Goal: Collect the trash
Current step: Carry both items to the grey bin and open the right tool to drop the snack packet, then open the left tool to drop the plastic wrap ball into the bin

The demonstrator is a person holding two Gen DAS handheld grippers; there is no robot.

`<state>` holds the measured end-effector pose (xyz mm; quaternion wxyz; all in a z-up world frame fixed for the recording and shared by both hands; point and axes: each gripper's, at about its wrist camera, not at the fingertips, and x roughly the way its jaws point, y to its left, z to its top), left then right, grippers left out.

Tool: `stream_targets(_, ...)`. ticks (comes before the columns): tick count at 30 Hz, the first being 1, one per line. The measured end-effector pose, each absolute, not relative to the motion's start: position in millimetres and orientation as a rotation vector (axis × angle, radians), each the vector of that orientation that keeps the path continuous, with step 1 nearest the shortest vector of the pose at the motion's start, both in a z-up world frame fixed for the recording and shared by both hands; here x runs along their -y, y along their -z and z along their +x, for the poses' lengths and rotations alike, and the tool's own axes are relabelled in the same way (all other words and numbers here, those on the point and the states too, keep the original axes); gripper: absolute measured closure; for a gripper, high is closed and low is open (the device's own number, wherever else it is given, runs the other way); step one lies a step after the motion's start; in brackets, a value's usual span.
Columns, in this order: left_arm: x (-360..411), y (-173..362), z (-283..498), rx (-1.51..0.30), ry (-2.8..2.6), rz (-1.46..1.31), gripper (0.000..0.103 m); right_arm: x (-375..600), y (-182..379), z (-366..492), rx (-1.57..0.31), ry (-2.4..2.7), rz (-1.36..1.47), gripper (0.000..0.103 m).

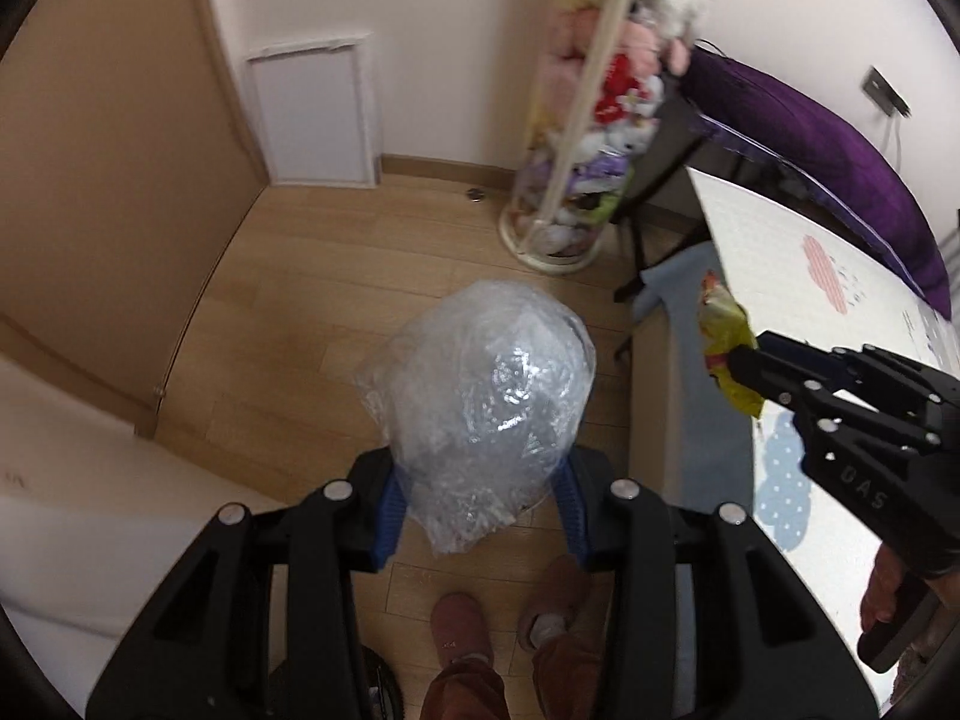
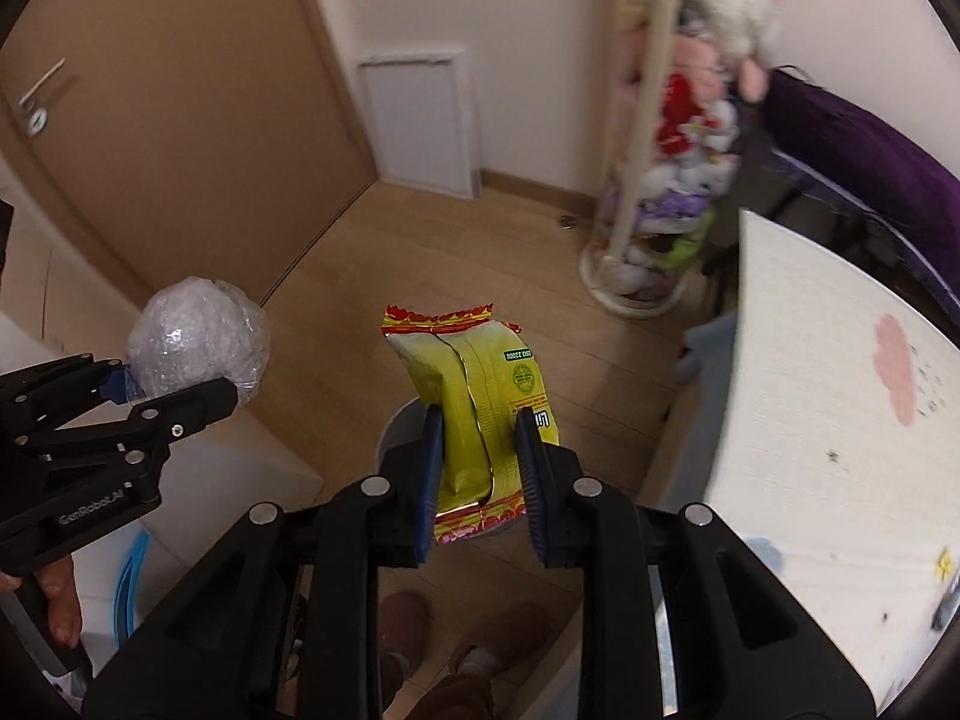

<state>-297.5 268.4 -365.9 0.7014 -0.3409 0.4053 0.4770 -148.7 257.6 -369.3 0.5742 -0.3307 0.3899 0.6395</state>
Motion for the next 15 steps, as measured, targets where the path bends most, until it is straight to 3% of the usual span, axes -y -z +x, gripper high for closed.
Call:
stream_targets(11,-255.7,409.8,-350.1,-0.842,-1.241,-0.909,0.061,-307.5,441.2,-224.9,-0.873,-1.665,-0.975,0.08)
stream_targets(15,-252.2,417.5,-354.5,-0.828,-1.272,-0.949,0.061,-318.8,453.5,-227.0,-0.853,-1.668,-1.032,0.069)
